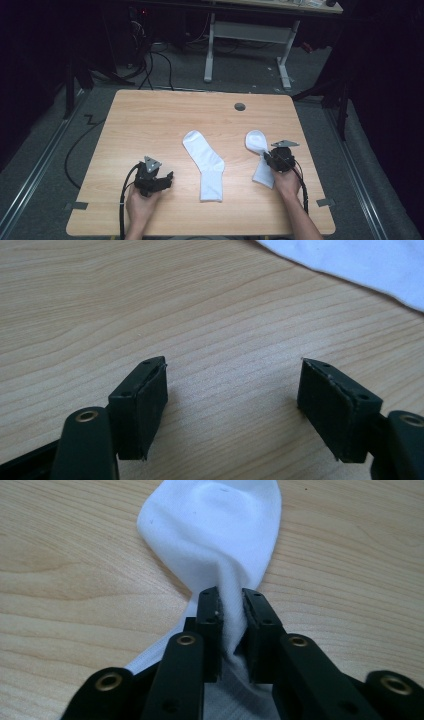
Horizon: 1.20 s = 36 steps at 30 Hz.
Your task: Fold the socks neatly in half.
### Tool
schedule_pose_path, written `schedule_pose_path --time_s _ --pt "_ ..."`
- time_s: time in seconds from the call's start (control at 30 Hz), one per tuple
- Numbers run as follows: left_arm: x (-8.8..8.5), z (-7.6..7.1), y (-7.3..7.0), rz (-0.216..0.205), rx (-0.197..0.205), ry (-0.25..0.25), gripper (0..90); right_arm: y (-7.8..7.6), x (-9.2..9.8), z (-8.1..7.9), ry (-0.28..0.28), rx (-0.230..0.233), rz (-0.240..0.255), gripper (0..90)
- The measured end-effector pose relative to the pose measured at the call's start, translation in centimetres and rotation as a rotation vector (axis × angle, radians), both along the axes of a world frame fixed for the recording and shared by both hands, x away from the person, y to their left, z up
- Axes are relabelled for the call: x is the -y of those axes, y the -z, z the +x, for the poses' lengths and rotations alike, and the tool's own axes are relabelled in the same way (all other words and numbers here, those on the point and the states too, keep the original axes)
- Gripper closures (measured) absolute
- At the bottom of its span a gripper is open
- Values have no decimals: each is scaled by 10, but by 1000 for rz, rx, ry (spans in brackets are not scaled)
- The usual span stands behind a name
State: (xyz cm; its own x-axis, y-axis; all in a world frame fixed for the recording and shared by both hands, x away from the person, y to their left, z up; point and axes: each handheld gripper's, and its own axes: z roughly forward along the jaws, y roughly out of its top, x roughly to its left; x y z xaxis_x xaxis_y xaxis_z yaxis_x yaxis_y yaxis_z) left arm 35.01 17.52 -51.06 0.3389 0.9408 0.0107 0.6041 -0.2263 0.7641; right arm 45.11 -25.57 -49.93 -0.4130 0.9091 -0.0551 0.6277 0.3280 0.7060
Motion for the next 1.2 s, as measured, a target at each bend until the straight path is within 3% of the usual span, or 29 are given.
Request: schedule_pose_path --time_s 0.2,0.4,1.2 --pt "0 0 0 2 -1 2 283 -1 0 0 -17 2 -9 836" --pt "0 0 0 2 -1 3 282 -2 3 0 -18 -2 27 841" --pt "0 0 0 2 -3 8 274 -35 -1 -19 -99 89 57 845"
